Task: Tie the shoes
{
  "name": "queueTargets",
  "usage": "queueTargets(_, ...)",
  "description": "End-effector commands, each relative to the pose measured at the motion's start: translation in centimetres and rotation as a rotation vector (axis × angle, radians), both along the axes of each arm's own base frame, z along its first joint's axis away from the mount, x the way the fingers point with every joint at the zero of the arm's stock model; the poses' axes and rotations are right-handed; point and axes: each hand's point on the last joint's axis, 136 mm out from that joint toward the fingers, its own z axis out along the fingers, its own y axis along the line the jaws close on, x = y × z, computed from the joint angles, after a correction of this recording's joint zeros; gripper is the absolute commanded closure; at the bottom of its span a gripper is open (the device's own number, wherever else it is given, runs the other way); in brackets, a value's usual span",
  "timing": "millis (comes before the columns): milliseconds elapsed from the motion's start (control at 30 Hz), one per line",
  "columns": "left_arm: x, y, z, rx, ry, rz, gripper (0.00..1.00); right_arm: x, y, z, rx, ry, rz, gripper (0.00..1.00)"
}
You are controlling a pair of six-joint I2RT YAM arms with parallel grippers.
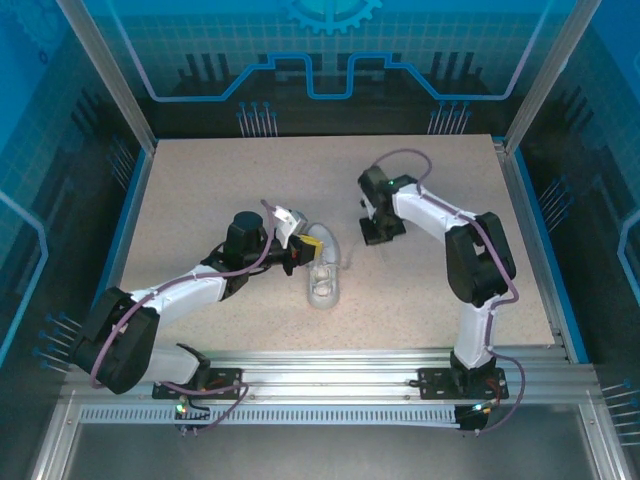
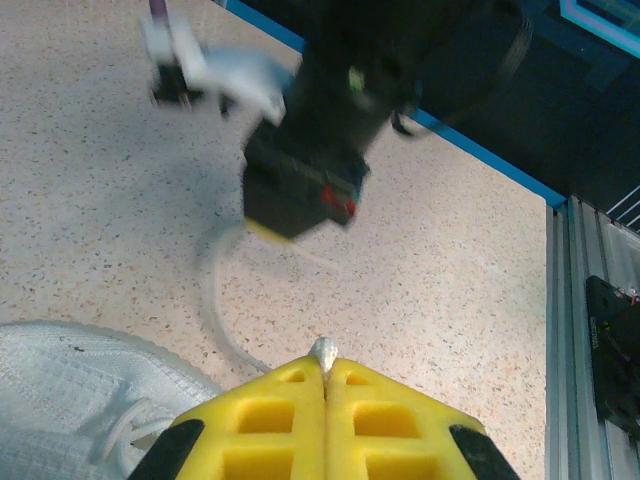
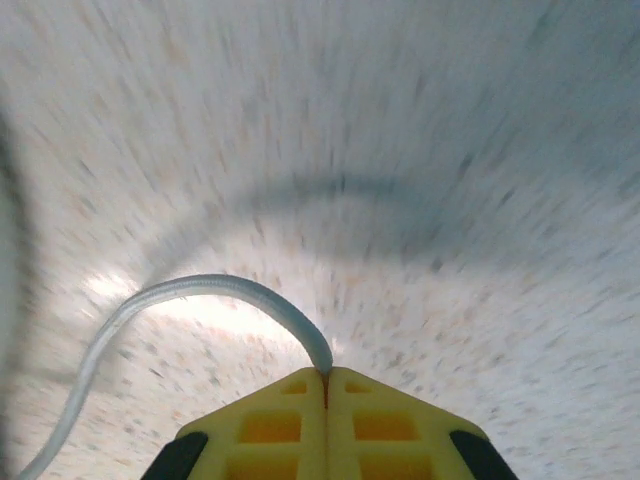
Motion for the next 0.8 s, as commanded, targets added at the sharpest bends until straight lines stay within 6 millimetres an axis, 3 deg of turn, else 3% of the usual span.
queueTargets(0,-1.1,-0.3,0.2,0.006,-0.031,-0.050,1.00,2.4,1.6,5.5,0.054,-0.120,0.038,1.00)
queueTargets(133,-1.3,-0.3,0.1,0.013,-0.032,-0.062,1.00,4.9,4.8,9.2,0.157,-0.199,0.079,1.00)
queueTargets(233,-1.5,-0.4,-0.2,0.020,-0.032,-0.072,1.00,6.1,9.1,12.3,0.257,-0.260,0.159,1.00)
queueTargets(333,-1.7,-0.5,-0.4,0.030,-0.034,-0.083,1.00,5.6,14.3,14.0,0.342,-0.276,0.265,1.00)
queueTargets(433,-1.7,-0.7,-0.5,0.036,-0.039,-0.088,1.00,3.8,19.3,14.6,0.446,-0.247,0.367,1.00)
queueTargets(567,-2.0,-1.1,-0.9,0.049,-0.043,-0.103,1.00,0.6,24.1,12.7,0.555,-0.130,0.461,1.00)
queueTargets(767,-2.7,-1.2,-1.5,0.065,-0.038,-0.112,1.00,-5.0,27.3,10.7,0.628,0.042,0.595,1.00)
